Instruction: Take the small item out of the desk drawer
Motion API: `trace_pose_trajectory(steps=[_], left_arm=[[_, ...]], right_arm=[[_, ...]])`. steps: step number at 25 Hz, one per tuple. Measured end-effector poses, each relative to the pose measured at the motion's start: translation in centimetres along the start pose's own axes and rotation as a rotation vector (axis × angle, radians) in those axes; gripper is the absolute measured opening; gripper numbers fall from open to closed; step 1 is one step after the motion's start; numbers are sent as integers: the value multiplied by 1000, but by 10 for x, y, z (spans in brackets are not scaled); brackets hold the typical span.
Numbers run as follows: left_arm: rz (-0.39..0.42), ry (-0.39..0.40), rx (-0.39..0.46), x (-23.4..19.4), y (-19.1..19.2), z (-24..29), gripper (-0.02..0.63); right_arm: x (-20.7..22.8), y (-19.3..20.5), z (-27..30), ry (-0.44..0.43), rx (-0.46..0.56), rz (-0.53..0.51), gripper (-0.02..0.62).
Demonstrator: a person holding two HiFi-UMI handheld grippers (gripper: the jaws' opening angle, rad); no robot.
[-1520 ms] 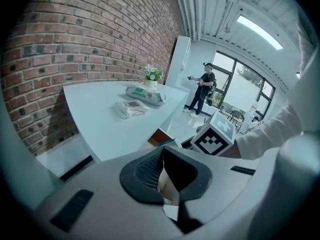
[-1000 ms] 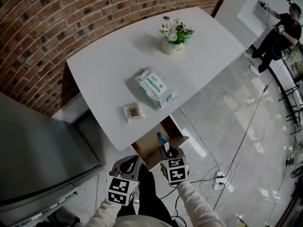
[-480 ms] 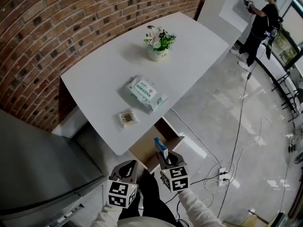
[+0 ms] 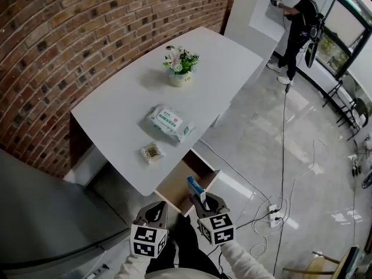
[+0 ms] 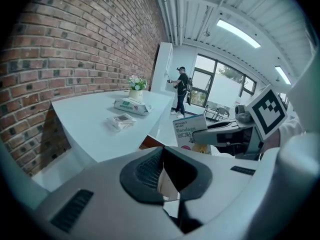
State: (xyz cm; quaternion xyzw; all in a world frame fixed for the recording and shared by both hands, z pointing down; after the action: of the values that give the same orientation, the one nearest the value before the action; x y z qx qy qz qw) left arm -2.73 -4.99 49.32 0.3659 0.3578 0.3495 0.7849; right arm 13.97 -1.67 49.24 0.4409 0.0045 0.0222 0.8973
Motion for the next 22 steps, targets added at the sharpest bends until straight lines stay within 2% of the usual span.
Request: trace_pose_trajectory(steps=[22], left_arm=[[49, 59, 26, 14, 2, -32, 18]], right_arm=[[-26, -1, -86, 68, 148, 88, 92]])
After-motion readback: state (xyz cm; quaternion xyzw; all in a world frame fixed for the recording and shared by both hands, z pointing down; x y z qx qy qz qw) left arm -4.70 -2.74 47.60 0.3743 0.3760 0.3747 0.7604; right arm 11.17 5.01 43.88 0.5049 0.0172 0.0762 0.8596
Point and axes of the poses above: the fingertips, and each gripper's own axes: z forward along the fingers, x to its right, y out of its underside, the point moved 6 cm from there along -z, backward along the fingers, and after that the axes turned 11 degrees about y, right-handed, at the moved point
